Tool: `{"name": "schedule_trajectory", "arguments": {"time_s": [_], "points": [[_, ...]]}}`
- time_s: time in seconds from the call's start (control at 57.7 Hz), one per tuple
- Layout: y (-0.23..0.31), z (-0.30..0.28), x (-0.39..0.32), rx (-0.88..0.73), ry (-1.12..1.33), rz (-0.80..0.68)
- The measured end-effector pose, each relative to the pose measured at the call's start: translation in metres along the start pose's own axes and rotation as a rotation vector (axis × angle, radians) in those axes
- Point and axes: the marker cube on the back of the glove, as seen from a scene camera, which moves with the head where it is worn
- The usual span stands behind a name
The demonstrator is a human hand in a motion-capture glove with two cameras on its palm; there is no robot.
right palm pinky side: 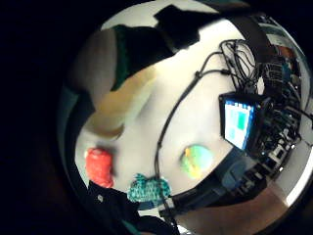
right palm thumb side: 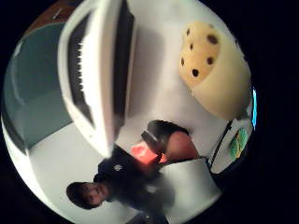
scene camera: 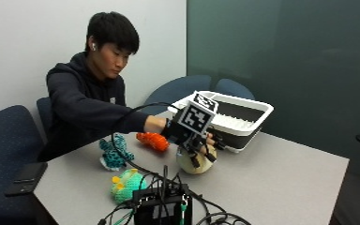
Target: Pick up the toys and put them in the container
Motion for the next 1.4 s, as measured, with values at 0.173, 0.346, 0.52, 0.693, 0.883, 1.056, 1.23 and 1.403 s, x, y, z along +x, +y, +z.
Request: {"name": "schedule_trajectory", "arguments": {"time_s": [0.173, 0.346, 0.52, 0.693, 0.883, 1.056, 1.23, 1.403], "points": [[-0.019, 0.026, 0.004, 0.102, 0.114, 0.015], [-0.02, 0.024, 0.008, 0.248, 0.065, 0.003], [0.001, -0.004, -0.005, 0.282, -0.012, 0.048], [0.054, -0.076, -0.041, 0.436, -0.013, -0.012], [0.096, -0.167, -0.087, 0.571, -0.207, -0.147], [0.07, -0.178, -0.155, 0.649, -0.215, -0.156], [0.027, -0.143, -0.209, 0.582, -0.138, -0.202], [0.033, -0.133, -0.204, 0.481, -0.16, -0.288]]}}
